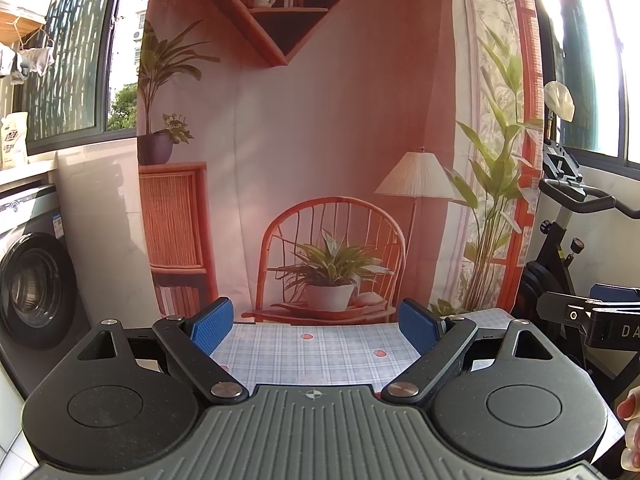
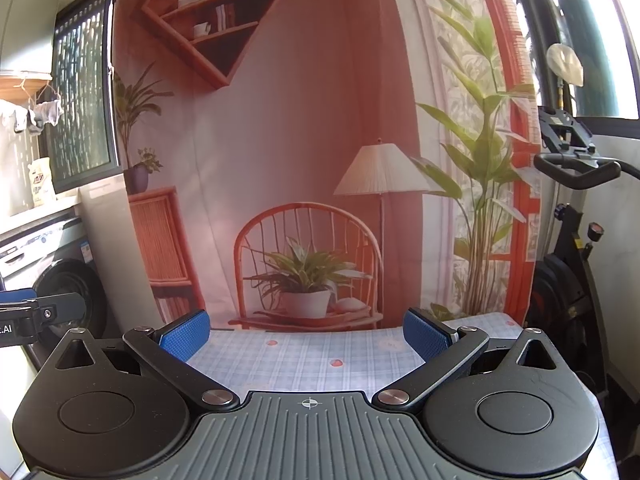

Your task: Organize plates and bowls

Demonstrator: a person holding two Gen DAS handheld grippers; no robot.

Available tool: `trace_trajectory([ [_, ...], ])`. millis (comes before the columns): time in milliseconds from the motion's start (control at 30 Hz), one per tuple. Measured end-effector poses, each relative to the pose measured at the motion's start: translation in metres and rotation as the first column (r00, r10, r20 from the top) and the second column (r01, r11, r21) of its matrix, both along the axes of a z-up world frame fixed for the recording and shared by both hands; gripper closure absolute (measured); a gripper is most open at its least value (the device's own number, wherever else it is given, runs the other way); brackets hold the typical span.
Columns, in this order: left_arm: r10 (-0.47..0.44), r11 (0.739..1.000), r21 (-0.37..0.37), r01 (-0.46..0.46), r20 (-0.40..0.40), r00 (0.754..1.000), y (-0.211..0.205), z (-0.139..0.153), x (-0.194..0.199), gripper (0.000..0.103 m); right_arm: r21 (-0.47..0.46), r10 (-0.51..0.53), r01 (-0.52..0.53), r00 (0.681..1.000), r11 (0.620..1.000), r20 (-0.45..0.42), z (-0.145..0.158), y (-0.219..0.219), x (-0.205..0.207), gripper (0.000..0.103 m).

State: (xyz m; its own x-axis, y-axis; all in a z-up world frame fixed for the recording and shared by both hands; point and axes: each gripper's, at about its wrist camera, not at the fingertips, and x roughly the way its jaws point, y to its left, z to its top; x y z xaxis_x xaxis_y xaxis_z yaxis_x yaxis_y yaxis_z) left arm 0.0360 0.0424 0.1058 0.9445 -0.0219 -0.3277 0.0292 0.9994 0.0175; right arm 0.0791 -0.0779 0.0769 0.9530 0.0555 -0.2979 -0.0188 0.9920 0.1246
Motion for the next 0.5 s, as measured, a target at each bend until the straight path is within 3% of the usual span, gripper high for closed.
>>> trace_trajectory([
  [500, 0.003, 1.000, 0.001, -0.003, 0.005, 1.000, 0.0007, 0.0016, 0.0002, 0.012, 0.003, -0.003, 0.003, 1.000, 1.000, -0.002, -0.0002, 0.0003, -0.0005, 0.000],
])
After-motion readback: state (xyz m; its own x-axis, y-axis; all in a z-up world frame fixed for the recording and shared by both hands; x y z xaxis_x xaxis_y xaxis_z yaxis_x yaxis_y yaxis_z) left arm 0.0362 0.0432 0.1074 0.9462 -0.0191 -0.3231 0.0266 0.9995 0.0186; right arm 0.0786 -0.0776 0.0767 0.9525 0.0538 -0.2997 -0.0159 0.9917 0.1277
